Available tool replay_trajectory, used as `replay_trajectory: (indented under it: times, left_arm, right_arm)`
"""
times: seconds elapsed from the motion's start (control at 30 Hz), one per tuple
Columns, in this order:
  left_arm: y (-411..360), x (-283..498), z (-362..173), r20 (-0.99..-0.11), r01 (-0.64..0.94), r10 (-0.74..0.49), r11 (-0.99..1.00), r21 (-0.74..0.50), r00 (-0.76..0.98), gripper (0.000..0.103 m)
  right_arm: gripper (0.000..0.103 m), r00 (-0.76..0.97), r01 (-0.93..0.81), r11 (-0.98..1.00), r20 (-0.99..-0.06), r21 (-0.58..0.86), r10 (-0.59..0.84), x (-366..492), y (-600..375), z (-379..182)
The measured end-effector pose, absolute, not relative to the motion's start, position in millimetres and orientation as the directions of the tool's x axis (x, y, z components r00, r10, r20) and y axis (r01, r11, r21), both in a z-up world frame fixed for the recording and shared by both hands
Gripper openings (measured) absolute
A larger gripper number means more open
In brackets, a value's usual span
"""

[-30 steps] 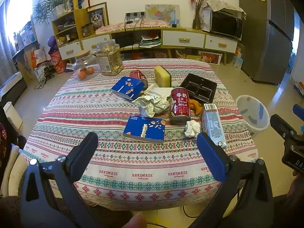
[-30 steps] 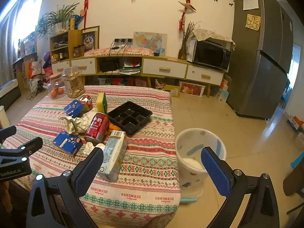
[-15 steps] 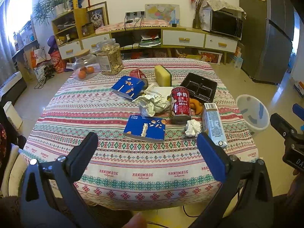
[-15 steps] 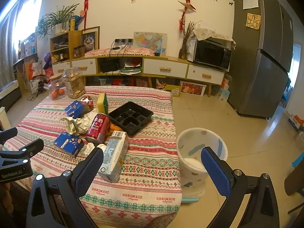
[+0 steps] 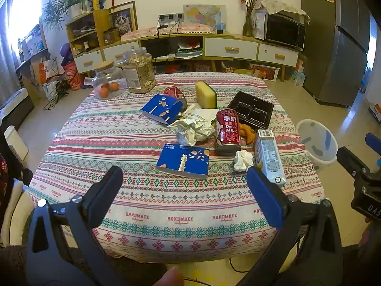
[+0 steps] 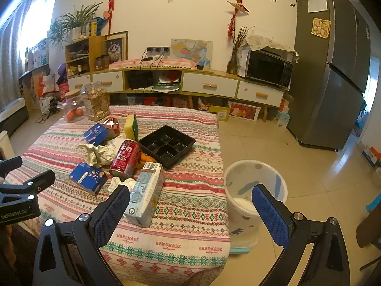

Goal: Collect trash

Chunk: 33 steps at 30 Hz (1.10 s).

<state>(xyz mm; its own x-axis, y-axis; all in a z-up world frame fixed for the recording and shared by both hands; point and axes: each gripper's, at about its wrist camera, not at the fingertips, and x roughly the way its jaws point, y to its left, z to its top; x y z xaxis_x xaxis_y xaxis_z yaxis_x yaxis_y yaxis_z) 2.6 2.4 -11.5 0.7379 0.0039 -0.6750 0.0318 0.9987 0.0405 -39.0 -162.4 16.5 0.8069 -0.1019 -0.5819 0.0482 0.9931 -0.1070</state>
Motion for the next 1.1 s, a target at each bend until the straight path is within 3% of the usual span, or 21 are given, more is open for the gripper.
replay_trajectory:
  times: [1.1]
  left_arm:
    - [17.7, 10.4, -15.9, -0.719, 0.031, -0.007, 0.999, 0.02, 0.695, 0.103]
  right_arm:
    - [0.103, 0.79, 0.008, 0.993, -0.608, -0.114, -0.076, -26.7, -151.1, 10.1]
